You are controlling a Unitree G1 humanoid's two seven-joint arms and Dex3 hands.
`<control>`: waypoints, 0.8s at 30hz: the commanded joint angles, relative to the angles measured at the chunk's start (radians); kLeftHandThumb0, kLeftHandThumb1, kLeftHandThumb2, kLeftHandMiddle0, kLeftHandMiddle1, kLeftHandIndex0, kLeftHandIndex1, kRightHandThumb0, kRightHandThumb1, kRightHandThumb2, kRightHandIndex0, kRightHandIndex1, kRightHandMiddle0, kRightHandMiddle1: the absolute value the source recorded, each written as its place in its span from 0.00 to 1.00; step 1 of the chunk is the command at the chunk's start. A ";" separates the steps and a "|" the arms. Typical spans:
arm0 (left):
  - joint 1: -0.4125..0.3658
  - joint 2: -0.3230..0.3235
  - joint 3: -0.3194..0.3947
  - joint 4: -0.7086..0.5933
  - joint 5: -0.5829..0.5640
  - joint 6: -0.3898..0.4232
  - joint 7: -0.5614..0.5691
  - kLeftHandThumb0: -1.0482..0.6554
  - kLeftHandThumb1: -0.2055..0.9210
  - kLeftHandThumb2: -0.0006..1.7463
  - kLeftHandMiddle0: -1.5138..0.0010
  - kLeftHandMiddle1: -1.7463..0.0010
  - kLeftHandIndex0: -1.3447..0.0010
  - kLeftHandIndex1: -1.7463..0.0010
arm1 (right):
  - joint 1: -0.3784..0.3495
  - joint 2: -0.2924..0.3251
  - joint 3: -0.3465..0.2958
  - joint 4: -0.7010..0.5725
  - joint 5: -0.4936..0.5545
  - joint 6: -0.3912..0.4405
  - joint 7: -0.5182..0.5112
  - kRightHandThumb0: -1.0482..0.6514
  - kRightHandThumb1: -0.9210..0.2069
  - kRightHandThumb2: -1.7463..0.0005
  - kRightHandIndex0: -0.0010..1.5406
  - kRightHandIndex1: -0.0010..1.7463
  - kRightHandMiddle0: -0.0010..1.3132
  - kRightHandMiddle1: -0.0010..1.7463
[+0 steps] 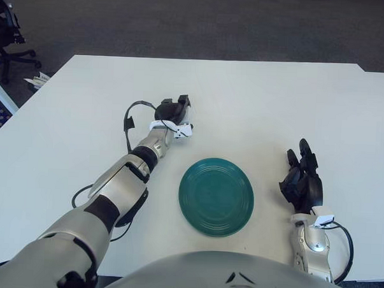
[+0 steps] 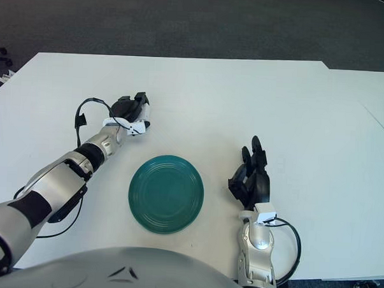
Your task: Put the charger into the plate.
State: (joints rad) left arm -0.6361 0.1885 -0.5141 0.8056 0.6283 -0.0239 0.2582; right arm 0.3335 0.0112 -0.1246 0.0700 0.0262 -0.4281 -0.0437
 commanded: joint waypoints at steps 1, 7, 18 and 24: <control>0.087 0.084 0.047 -0.235 -0.004 0.032 -0.071 0.62 0.15 0.97 0.45 0.02 0.49 0.00 | 0.023 0.012 -0.004 0.072 0.004 0.038 -0.008 0.04 0.00 0.43 0.00 0.00 0.00 0.07; 0.181 0.142 0.092 -0.567 0.025 0.089 -0.171 0.62 0.18 0.95 0.45 0.04 0.51 0.00 | 0.019 0.017 -0.004 0.085 -0.004 0.030 -0.017 0.05 0.00 0.42 0.00 0.00 0.00 0.09; 0.256 0.216 0.111 -0.905 0.101 0.108 -0.281 0.62 0.23 0.93 0.49 0.00 0.54 0.00 | 0.020 0.021 0.002 0.090 -0.016 0.023 -0.030 0.05 0.00 0.42 0.00 0.00 0.00 0.09; 0.315 0.217 0.092 -1.000 0.136 0.082 -0.300 0.62 0.30 0.88 0.53 0.00 0.58 0.01 | 0.023 0.018 0.005 0.090 -0.022 0.019 -0.033 0.05 0.00 0.42 0.00 0.00 0.00 0.08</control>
State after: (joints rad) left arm -0.3625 0.3933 -0.4203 -0.1237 0.7402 0.0780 -0.0162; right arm 0.3270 0.0175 -0.1242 0.0923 0.0121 -0.4595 -0.0715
